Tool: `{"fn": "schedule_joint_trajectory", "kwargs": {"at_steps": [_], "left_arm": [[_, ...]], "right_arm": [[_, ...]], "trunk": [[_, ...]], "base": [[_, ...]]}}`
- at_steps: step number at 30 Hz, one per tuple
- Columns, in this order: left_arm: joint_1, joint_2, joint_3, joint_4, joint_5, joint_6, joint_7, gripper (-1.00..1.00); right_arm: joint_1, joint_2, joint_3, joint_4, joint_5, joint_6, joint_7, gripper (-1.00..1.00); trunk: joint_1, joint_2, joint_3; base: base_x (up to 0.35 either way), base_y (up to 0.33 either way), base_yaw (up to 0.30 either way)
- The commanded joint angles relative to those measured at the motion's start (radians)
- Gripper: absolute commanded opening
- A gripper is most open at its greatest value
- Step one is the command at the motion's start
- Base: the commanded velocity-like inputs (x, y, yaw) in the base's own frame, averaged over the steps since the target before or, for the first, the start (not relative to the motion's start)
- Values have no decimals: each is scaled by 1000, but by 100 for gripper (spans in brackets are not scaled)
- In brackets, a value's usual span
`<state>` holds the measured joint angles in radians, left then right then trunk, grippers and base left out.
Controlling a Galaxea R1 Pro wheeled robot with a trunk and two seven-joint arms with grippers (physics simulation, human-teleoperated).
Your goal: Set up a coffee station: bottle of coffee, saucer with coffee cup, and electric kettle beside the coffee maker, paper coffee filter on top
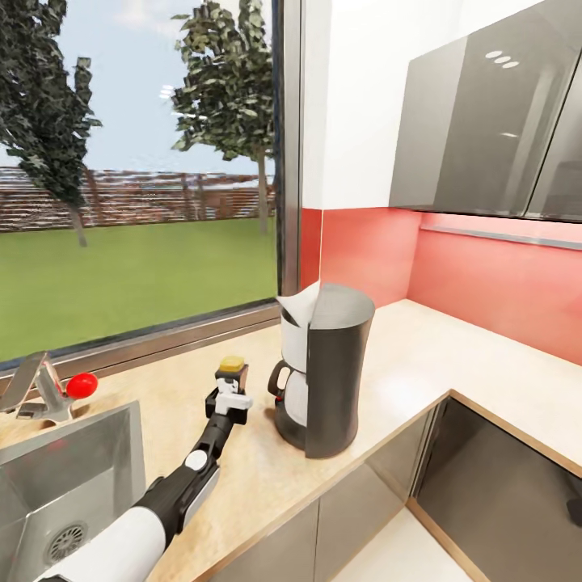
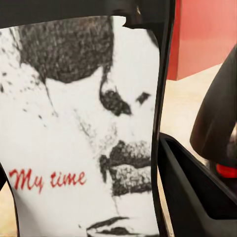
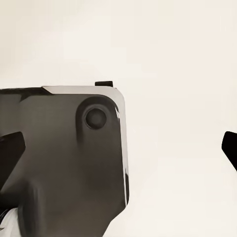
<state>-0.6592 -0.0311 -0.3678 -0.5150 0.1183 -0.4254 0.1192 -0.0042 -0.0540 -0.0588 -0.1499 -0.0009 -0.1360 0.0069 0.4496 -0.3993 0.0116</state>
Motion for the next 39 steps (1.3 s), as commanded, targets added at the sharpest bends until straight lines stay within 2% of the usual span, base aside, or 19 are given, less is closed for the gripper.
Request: {"fn": "schedule_joint_trajectory", "kwargs": {"at_steps": [1,9,22,37,38,39], "left_arm": [[7,1,-8,-1,8,-5,7,-100],[49,0,-9,-5,8,-30,7,-100],[53,1,-11,-11,6,-33,7,-100],[53,3,-2,-11,4,-36,17,-100],[53,3,-3,-11,3,-36,31,100],[53,3,-6,-10,-1,-36,50,100]], "right_arm": [[0,0,-6,1,0,-4,1,100],[0,0,-6,1,0,-4,1,100],[0,-1,-5,1,1,-4,0,100],[0,-1,-4,3,1,-5,1,100],[0,-1,-4,3,1,-5,0,100],[0,-1,-4,3,1,-5,1,100]], "trunk": [[0,-1,0],[0,-1,0],[0,-1,0],[0,-1,0],[0,-1,0],[0,-1,0]], "base": [[0,0,0],[0,0,0],[104,-56,0],[8,-59,0],[0,0,0],[0,0,0]]}}
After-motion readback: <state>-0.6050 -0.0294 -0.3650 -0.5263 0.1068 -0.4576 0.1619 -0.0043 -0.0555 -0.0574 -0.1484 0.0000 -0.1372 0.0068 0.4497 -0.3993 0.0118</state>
